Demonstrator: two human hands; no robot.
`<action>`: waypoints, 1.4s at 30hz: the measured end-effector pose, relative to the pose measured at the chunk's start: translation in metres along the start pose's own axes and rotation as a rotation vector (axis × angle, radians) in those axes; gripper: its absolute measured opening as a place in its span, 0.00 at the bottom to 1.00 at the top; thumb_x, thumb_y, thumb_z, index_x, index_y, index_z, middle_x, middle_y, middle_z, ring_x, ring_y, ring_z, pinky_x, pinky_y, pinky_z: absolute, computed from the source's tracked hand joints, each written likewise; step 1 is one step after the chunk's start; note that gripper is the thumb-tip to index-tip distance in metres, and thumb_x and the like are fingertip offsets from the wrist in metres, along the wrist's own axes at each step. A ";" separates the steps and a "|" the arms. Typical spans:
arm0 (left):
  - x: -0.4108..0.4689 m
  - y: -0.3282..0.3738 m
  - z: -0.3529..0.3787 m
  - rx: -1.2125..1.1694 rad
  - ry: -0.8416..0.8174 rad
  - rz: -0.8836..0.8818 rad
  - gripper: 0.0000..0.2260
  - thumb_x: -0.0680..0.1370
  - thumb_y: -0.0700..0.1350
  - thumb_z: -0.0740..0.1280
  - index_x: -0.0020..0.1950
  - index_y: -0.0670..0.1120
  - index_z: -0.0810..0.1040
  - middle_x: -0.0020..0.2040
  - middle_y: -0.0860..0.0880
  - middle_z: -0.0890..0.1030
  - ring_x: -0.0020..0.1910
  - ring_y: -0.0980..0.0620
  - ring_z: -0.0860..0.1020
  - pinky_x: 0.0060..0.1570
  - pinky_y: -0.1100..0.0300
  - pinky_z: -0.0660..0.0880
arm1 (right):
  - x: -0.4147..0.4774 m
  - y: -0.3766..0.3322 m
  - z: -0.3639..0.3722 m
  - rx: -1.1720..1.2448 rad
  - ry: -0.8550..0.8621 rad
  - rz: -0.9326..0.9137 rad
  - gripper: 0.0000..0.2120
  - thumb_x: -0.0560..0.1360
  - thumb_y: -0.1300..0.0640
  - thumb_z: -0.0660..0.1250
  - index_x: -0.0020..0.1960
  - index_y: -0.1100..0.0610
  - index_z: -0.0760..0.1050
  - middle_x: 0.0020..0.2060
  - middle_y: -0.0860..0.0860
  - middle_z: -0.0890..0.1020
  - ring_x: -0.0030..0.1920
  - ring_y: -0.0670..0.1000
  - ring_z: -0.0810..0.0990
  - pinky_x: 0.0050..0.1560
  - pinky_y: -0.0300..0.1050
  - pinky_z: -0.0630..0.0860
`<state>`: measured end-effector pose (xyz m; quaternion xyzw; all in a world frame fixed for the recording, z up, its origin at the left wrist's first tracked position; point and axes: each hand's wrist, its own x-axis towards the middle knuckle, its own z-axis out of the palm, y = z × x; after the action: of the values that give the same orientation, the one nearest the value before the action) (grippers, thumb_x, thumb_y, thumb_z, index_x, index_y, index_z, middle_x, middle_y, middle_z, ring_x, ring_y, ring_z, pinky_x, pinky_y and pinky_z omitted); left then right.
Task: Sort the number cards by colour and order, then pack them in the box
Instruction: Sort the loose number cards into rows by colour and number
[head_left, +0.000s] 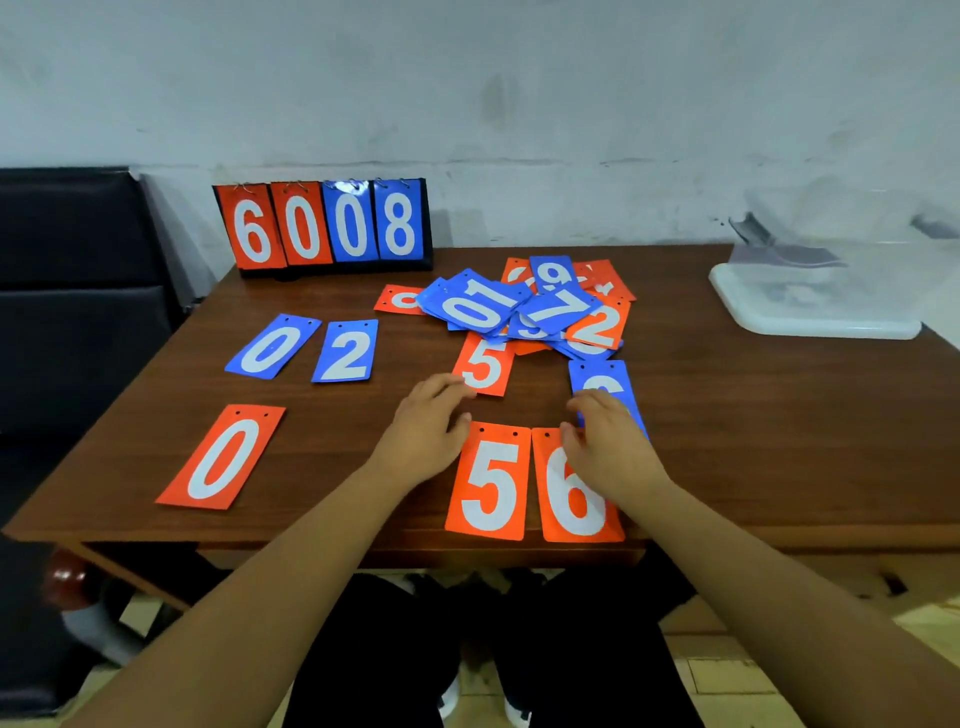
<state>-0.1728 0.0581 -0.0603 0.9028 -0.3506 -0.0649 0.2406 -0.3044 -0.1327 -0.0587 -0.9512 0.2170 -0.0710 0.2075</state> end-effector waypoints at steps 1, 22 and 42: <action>0.011 0.002 0.000 0.010 0.002 -0.027 0.19 0.81 0.47 0.62 0.73 0.53 0.68 0.75 0.53 0.64 0.75 0.53 0.61 0.72 0.53 0.63 | 0.009 0.004 -0.002 -0.013 0.011 0.030 0.18 0.80 0.53 0.61 0.68 0.57 0.71 0.67 0.52 0.73 0.68 0.50 0.70 0.66 0.45 0.69; 0.057 -0.003 0.008 -0.010 0.018 0.006 0.12 0.78 0.50 0.68 0.61 0.49 0.80 0.58 0.51 0.79 0.53 0.58 0.75 0.54 0.64 0.71 | 0.096 -0.033 0.018 -0.056 -0.226 -0.259 0.31 0.75 0.42 0.68 0.73 0.53 0.67 0.71 0.52 0.71 0.71 0.53 0.68 0.68 0.50 0.67; 0.023 -0.002 -0.027 -0.912 0.043 -0.532 0.13 0.76 0.46 0.72 0.59 0.51 0.75 0.54 0.48 0.82 0.49 0.50 0.84 0.49 0.50 0.82 | 0.038 -0.049 -0.005 0.359 0.073 -0.239 0.22 0.75 0.43 0.67 0.66 0.50 0.74 0.61 0.48 0.74 0.59 0.44 0.72 0.56 0.40 0.74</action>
<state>-0.1470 0.0549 -0.0366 0.7654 -0.0403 -0.2510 0.5912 -0.2529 -0.1118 -0.0314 -0.9148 0.0939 -0.1670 0.3555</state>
